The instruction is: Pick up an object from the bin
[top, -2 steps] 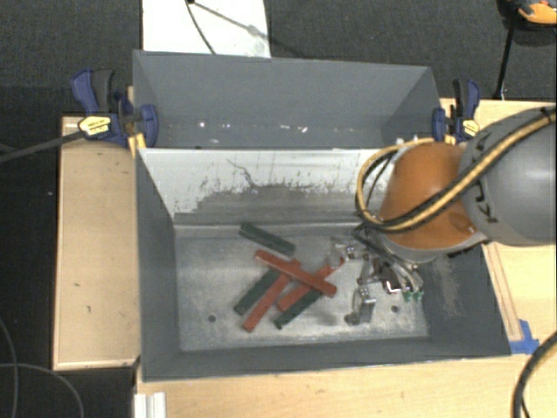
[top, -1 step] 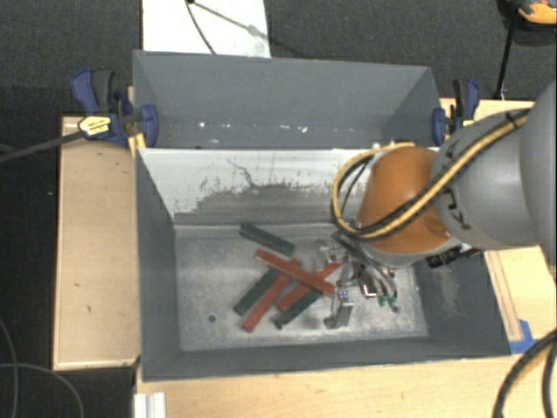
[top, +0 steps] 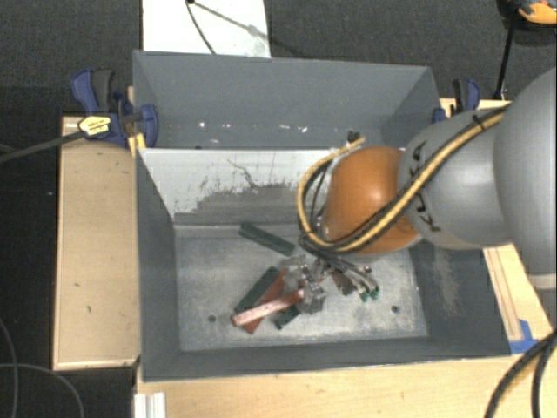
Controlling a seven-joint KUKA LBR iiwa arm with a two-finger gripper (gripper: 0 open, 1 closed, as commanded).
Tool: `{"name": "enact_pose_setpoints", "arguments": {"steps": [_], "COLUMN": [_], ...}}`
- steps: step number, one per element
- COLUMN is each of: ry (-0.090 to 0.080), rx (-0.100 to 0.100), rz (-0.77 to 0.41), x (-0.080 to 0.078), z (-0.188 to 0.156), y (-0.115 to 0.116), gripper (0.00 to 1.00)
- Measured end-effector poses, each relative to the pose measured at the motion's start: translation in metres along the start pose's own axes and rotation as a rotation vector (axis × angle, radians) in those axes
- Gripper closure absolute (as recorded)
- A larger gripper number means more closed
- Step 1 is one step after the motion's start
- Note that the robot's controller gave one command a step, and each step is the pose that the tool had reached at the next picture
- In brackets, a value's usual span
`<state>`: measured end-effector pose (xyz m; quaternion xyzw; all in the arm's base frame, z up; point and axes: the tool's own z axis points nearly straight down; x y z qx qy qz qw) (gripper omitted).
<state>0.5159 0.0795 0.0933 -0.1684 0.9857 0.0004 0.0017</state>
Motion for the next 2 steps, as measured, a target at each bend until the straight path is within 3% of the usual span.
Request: {"name": "enact_pose_setpoints", "arguments": {"steps": [1, 2], "ry": [0.000, -0.005], "rx": [0.000, 0.003], "rz": [-0.001, -0.058], "x": [0.000, -0.020], "z": [0.000, -0.171], "y": [0.000, -0.041], "gripper": [1.00, 1.00]}}
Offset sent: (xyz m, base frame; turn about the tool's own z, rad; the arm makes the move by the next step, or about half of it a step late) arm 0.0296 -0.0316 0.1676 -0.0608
